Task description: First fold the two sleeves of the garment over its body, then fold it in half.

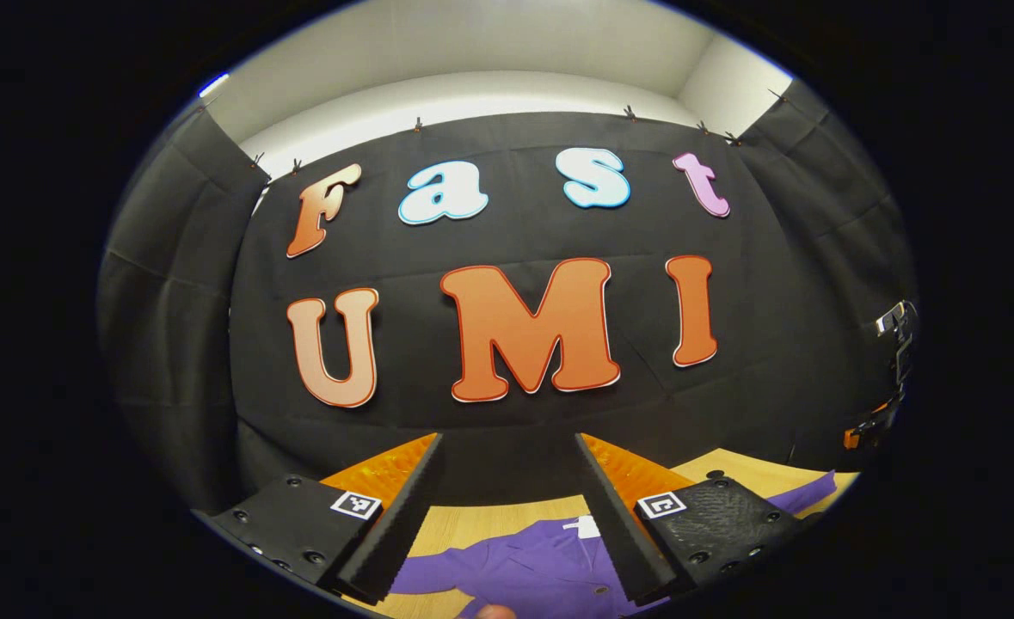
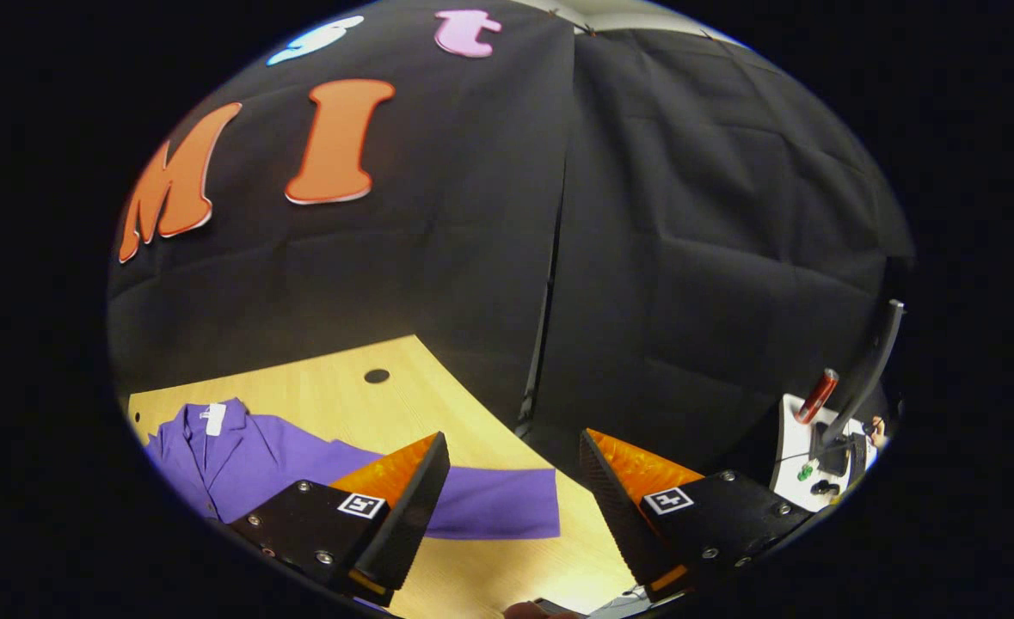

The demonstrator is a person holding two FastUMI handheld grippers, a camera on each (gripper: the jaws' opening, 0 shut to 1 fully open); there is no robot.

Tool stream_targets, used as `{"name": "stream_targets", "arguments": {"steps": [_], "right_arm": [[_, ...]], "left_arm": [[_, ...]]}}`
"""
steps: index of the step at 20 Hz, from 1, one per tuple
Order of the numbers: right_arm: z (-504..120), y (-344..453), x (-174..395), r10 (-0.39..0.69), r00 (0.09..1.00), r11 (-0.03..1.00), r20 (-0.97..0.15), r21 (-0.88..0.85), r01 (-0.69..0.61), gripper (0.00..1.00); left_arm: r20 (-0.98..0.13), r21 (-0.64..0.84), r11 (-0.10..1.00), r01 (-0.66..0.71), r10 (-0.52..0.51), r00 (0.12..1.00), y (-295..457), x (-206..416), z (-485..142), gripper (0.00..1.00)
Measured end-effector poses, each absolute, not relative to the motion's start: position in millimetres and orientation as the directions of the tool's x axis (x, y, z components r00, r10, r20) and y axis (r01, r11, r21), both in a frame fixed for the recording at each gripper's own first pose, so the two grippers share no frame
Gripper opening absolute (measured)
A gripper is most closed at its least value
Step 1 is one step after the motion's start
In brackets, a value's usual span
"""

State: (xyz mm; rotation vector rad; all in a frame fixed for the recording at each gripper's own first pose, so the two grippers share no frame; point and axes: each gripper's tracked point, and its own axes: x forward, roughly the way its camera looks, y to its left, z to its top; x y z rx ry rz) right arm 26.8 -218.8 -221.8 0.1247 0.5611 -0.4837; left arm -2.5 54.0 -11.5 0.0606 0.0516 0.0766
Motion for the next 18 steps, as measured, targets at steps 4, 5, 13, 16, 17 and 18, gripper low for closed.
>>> {"name": "stream_targets", "arguments": {"steps": [4,5,13,16,17,18], "right_arm": [[-272,-234,25,-0.361,0.645,0.872,-0.673,0.002,0.489,0.94],[-282,-237,24,-0.349,0.623,0.872,-0.7,0.001,0.489,0.94],[-351,-236,20,-0.192,0.45,0.895,-0.872,0.032,0.444,0.94],[-364,-241,22,-0.131,0.395,0.886,-0.909,0.071,0.458,0.95],[-368,-245,25,-0.116,0.383,0.885,-0.916,0.08,0.459,0.94],[-373,-247,25,-0.109,0.364,0.882,-0.925,0.079,0.465,0.94]], "left_arm": [[-0.072,0.085,0.993,-0.077,0.083,0.994,46,-4,-16,0.92],[-0.078,0.089,0.993,-0.075,0.082,0.994,43,-3,-16,0.94],[-0.119,0.12,0.991,-0.059,0.073,0.99,28,-4,-26,0.93],[-0.129,0.135,0.988,-0.069,0.087,0.988,29,-7,-27,0.93],[-0.131,0.139,0.987,-0.076,0.094,0.987,30,-9,-28,0.93],[-0.135,0.141,0.987,-0.083,0.102,0.986,31,-11,-29,0.93]]}}
